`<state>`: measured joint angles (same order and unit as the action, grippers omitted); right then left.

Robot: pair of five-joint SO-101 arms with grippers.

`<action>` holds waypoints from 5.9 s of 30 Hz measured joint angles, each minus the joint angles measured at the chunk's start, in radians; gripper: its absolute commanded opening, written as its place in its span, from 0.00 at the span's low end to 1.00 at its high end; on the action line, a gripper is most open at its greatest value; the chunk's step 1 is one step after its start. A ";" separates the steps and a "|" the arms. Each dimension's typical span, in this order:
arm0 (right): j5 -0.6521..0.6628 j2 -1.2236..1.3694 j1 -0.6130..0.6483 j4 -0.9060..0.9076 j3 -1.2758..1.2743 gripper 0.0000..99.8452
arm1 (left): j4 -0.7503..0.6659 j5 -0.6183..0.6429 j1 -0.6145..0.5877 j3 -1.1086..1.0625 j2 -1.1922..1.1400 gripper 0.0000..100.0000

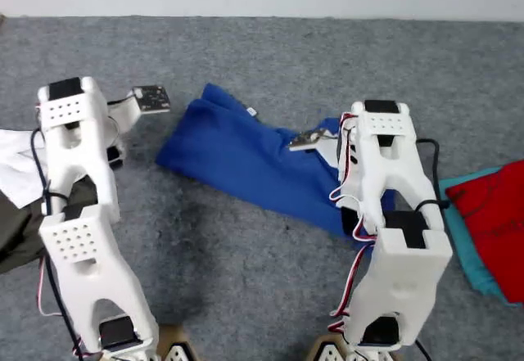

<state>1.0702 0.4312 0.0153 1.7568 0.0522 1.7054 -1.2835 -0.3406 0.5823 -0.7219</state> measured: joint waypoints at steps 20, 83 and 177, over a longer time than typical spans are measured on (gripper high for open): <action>-0.166 -0.215 -0.107 0.000 0.226 0.26 | -0.305 0.740 0.143 0.000 0.068 0.02; -0.318 0.873 -0.074 -0.063 1.548 0.37 | -0.077 0.902 0.084 0.000 0.068 0.01; -0.229 0.057 0.112 0.000 0.272 0.11 | 0.017 0.956 0.084 0.000 0.068 0.01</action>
<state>0.8416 0.4879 0.1274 1.7568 0.3237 1.7223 -0.3276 -0.2562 0.5823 -0.6544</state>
